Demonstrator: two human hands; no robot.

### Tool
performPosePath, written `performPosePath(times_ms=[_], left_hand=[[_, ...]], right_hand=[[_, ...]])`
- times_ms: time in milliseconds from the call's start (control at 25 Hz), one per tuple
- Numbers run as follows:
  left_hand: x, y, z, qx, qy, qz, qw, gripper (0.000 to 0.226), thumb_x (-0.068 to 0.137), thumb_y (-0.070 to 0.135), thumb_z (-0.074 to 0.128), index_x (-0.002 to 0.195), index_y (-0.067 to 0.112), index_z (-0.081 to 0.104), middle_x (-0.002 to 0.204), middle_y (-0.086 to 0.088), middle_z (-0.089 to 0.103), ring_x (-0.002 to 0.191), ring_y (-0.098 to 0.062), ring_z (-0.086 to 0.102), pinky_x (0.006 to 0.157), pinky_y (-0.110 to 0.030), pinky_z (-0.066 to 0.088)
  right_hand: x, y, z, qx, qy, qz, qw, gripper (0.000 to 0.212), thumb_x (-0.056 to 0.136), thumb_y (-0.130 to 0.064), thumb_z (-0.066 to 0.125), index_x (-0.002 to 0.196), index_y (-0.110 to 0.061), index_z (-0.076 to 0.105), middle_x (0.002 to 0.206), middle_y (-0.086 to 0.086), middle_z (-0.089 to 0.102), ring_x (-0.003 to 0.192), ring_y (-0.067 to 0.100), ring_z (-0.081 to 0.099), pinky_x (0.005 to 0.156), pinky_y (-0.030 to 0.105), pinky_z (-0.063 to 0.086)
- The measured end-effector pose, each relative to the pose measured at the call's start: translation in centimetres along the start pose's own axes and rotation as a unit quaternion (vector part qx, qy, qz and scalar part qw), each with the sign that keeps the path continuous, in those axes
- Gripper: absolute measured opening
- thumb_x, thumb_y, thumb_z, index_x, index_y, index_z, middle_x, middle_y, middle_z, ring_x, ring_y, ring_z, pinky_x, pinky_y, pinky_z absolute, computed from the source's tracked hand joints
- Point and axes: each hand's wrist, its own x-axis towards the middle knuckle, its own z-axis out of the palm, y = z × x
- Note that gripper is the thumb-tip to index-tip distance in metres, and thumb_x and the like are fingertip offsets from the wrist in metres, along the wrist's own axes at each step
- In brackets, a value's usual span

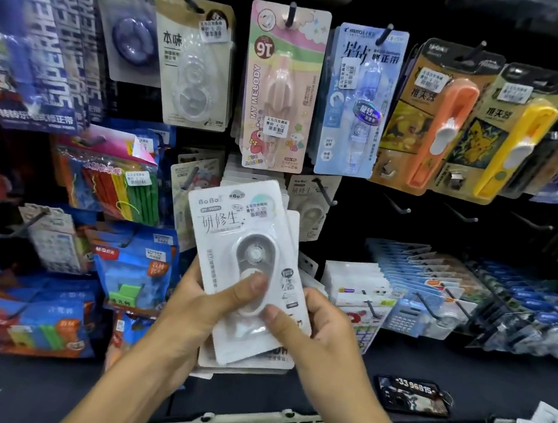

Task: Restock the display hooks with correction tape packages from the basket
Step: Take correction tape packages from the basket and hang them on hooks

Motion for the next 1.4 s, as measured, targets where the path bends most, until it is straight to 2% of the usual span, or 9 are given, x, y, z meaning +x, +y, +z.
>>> performPosePath(times_ms=[200, 440, 600, 720, 880, 1080, 1200, 1320, 1400], left_hand=[[0.3, 0.8, -1.3, -0.009, -0.018, 0.004, 1.000, 0.100, 0.046, 0.023, 0.099, 0.137, 0.026, 0.058, 0.120, -0.009, 0.075, 0.106, -0.030, 0.074, 0.074, -0.034, 0.063], [-0.4, -0.3, -0.3, -0.049, -0.033, -0.048, 0.997, 0.075, 0.032, 0.028, 0.104, 0.102, 0.022, 0.079, 0.107, -0.015, 0.078, 0.089, -0.031, 0.078, 0.064, -0.035, 0.063], [-0.4, -0.1, -0.3, -0.057, 0.005, -0.020, 0.998, 0.077, 0.034, 0.021, 0.104, 0.106, 0.017, 0.076, 0.106, -0.016, 0.078, 0.087, -0.032, 0.078, 0.062, -0.035, 0.062], [-0.1, 0.3, -1.1, -0.038, 0.064, 0.013, 0.997, 0.045, 0.058, 0.013, 0.085, 0.101, 0.022, 0.074, 0.103, -0.011, 0.080, 0.083, -0.027, 0.079, 0.059, -0.034, 0.062], [0.0, 0.9, -1.8, -0.034, 0.072, 0.027, 0.996, 0.059, 0.055, 0.019, 0.087, 0.111, 0.021, 0.070, 0.107, -0.009, 0.079, 0.088, -0.028, 0.078, 0.064, -0.038, 0.063], [-0.1, 0.7, -1.4, -0.034, 0.035, 0.045, 0.998, 0.044, 0.047, 0.023, 0.086, 0.089, 0.032, 0.079, 0.100, -0.006, 0.080, 0.083, -0.024, 0.078, 0.060, -0.032, 0.061], [-0.1, 0.6, -1.2, -0.030, 0.035, 0.050, 0.998, 0.031, 0.060, 0.014, 0.080, 0.083, 0.035, 0.080, 0.098, -0.004, 0.081, 0.081, -0.022, 0.078, 0.059, -0.029, 0.060], [-0.1, 0.4, -0.8, -0.021, 0.044, 0.051, 0.998, 0.027, 0.064, 0.015, 0.077, 0.081, 0.035, 0.081, 0.097, -0.004, 0.081, 0.081, -0.021, 0.079, 0.059, -0.028, 0.061], [0.0, 0.3, -0.6, -0.014, 0.048, 0.048, 0.998, 0.029, 0.060, 0.015, 0.082, 0.082, 0.034, 0.081, 0.098, -0.005, 0.081, 0.081, -0.021, 0.079, 0.059, -0.027, 0.060]], right_hand=[[0.5, -0.6, -2.1, 0.148, 0.044, 0.048, 0.987, 0.027, 0.081, -0.036, 0.069, 0.104, -0.024, 0.074, 0.106, 0.008, 0.078, 0.093, 0.021, 0.076, 0.069, 0.029, 0.060], [0.4, -0.3, -1.7, 0.170, 0.049, 0.038, 0.983, 0.030, 0.085, -0.036, 0.066, 0.112, -0.023, 0.071, 0.109, 0.010, 0.077, 0.087, 0.021, 0.075, 0.067, 0.030, 0.062], [0.8, -0.4, -2.7, 0.189, 0.142, 0.081, 0.968, 0.023, 0.093, -0.025, 0.064, 0.110, -0.010, 0.067, 0.079, 0.009, 0.074, 0.052, 0.017, 0.062, 0.041, 0.027, 0.048], [0.9, -0.5, -5.0, 0.076, 0.215, 0.078, 0.971, 0.011, 0.098, -0.016, 0.060, 0.104, -0.012, 0.068, 0.050, 0.001, 0.049, 0.040, 0.013, 0.041, 0.036, 0.023, 0.035], [0.9, -0.8, -5.8, 0.040, 0.216, 0.079, 0.972, 0.011, 0.099, -0.013, 0.060, 0.097, -0.015, 0.071, 0.045, -0.008, 0.048, 0.037, 0.006, 0.036, 0.035, 0.018, 0.029], [0.5, -1.4, -6.4, 0.061, 0.213, 0.057, 0.973, 0.013, 0.096, -0.008, 0.062, 0.097, -0.014, 0.073, 0.050, -0.012, 0.060, 0.035, -0.001, 0.048, 0.036, 0.007, 0.032], [1.1, -1.5, -6.2, 0.066, 0.211, 0.078, 0.972, 0.016, 0.095, -0.010, 0.066, 0.111, -0.011, 0.066, 0.055, -0.009, 0.064, 0.040, 0.002, 0.049, 0.037, 0.015, 0.035], [1.8, -0.6, -5.8, 0.148, 0.184, 0.140, 0.962, 0.049, 0.092, -0.014, 0.072, 0.130, -0.031, 0.045, 0.102, 0.003, 0.075, 0.079, 0.020, 0.075, 0.058, 0.033, 0.059], [1.4, -0.2, -4.8, 0.099, 0.161, 0.124, 0.974, 0.044, 0.092, -0.019, 0.071, 0.129, -0.030, 0.050, 0.110, -0.002, 0.073, 0.093, 0.021, 0.074, 0.074, 0.035, 0.063]])
